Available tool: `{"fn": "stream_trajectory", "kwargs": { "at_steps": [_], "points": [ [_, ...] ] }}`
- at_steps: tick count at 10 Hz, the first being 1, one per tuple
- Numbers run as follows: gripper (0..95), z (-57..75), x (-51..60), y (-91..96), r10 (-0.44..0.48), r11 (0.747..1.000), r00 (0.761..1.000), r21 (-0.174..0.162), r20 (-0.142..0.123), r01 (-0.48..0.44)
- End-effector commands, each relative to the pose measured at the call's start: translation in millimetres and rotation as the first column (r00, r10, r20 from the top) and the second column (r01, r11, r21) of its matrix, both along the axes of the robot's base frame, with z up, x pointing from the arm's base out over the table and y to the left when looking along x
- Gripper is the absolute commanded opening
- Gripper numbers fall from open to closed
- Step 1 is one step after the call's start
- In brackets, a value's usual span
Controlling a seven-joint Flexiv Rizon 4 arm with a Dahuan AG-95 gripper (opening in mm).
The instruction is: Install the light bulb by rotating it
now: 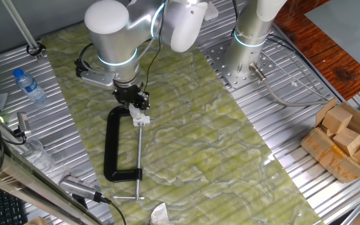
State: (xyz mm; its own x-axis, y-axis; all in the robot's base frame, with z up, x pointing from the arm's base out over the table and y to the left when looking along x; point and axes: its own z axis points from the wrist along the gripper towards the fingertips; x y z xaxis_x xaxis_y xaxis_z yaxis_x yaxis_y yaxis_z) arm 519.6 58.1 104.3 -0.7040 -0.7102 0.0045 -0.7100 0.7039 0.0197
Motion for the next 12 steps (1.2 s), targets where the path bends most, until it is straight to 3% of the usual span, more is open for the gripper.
{"fn": "stream_trajectory", "kwargs": {
  "at_steps": [1,2,4,5,6,7,8,10,12],
  "points": [
    [95.0,9.7,-0.6,0.5,-0.043,0.999,0.999,-0.005,-0.005,0.043],
    [76.0,18.9,-0.9,0.5,-0.107,0.994,0.994,-0.006,-0.006,0.107],
    [76.0,41.0,-3.5,0.4,-0.256,0.967,0.966,-0.018,-0.031,0.256],
    [57.0,50.0,-5.3,0.8,-0.339,0.941,0.940,-0.026,-0.039,0.338],
    [38.0,56.7,-6.9,1.1,-0.438,0.899,0.898,-0.023,-0.038,0.438],
    [0.0,62.9,-8.6,1.4,-0.516,0.857,0.856,-0.026,-0.045,0.515],
    [0.0,69.1,-10.8,1.7,-0.567,0.824,0.822,-0.035,-0.053,0.566],
    [0.0,79.1,-15.3,1.8,-0.626,0.780,0.777,-0.044,-0.062,0.624],
    [0.0,81.2,-18.8,0.0,-0.641,0.768,0.764,-0.049,-0.069,0.639]
  ]
}}
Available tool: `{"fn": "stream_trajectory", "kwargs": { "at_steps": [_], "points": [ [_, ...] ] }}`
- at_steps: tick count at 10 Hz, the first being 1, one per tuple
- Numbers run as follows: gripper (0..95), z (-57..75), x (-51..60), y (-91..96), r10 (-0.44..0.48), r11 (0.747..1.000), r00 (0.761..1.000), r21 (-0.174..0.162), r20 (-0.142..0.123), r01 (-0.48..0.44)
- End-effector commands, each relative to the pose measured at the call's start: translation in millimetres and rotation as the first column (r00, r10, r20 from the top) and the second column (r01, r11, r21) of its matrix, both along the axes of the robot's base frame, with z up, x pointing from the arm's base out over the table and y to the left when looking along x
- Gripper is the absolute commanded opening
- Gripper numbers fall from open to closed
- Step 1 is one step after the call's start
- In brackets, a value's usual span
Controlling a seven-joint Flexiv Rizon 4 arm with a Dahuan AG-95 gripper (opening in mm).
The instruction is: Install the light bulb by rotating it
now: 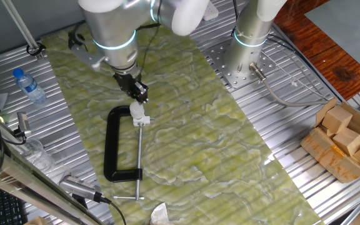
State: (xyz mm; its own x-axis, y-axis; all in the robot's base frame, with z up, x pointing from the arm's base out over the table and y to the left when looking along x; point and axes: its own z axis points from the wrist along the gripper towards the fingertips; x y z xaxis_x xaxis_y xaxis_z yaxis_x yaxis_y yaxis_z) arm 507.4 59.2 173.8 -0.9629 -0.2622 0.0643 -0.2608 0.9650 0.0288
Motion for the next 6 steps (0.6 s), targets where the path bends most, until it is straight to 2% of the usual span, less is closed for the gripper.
{"fn": "stream_trajectory", "kwargs": {
  "at_steps": [1,3,6],
  "points": [
    [0.0,13.0,-7.2,-1.0,-0.197,0.980,0.980,0.001,-0.021,0.198],
    [0.0,16.5,-8.8,-0.7,-0.222,0.975,0.975,0.014,-0.024,0.223],
    [0.0,17.5,-9.1,-0.6,-0.201,0.979,0.979,0.027,-0.017,0.202]
  ]
}}
